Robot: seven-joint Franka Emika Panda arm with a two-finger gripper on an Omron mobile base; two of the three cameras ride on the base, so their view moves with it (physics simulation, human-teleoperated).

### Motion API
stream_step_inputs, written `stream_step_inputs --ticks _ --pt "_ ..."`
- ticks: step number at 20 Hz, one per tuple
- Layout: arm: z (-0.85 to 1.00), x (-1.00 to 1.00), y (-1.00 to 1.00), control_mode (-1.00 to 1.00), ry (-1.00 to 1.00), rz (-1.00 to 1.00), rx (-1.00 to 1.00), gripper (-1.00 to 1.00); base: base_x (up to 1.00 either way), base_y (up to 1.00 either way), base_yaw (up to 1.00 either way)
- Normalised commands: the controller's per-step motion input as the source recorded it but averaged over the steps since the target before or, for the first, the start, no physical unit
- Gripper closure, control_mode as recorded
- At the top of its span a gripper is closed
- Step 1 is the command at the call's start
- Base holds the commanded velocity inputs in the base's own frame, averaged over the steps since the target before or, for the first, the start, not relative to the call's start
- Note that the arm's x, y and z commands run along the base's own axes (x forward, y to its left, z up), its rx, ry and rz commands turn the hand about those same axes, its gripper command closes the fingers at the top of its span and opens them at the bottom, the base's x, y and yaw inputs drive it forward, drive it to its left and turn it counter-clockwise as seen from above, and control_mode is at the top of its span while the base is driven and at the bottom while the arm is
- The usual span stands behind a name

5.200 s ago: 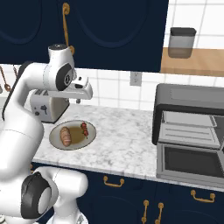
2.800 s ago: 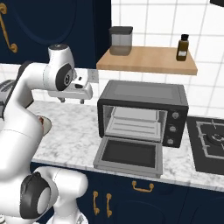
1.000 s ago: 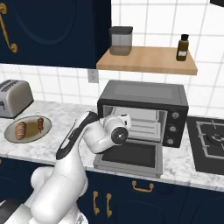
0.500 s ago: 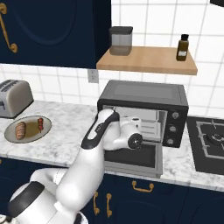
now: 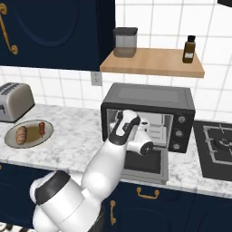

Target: Pick up the kebab skewer and baguette bread, and place them inside the toaster oven. Close the toaster oven door and start by setting the timer.

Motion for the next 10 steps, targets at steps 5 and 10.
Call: stream_step_inputs --ticks 5,10 --pt "-0.16 0.33 -0.03 -1.00 -0.01 0.00 0.00 -1.00 0.00 0.00 0.00" --pt "-0.01 0.40 -0.14 -1.00 0.00 0.00 0.00 -1.00 0.00 0.00 0.00"
